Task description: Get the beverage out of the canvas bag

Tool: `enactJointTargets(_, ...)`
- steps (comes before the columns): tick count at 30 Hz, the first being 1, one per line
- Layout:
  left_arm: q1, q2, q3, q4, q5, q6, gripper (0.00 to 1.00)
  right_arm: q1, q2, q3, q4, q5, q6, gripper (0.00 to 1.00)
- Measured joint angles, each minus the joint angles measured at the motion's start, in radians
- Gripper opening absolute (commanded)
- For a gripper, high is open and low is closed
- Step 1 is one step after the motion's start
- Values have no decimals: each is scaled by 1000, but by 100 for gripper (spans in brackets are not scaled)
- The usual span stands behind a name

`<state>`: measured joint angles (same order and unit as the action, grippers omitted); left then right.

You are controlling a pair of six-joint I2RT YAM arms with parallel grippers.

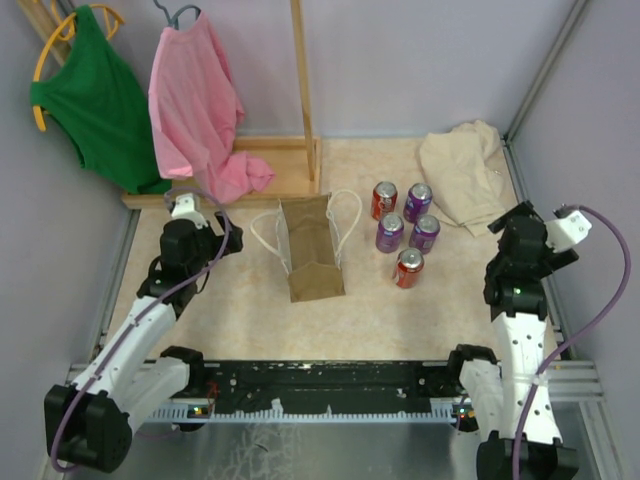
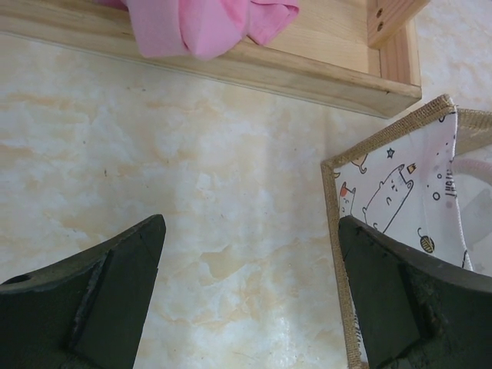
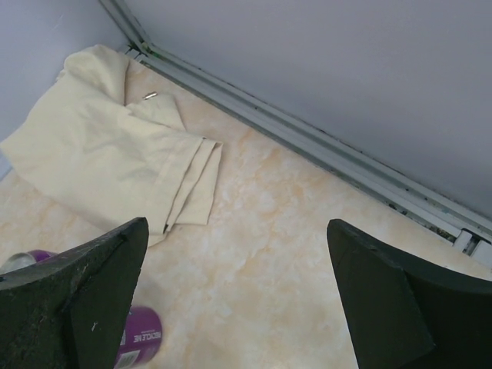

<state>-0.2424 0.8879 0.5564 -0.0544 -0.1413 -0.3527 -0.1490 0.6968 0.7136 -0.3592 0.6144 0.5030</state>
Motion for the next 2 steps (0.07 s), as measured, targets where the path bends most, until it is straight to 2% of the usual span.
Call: enactJointTargets(2, 0, 0, 0, -1, -4, -2, 100, 0, 2, 0, 0, -1, 0, 99)
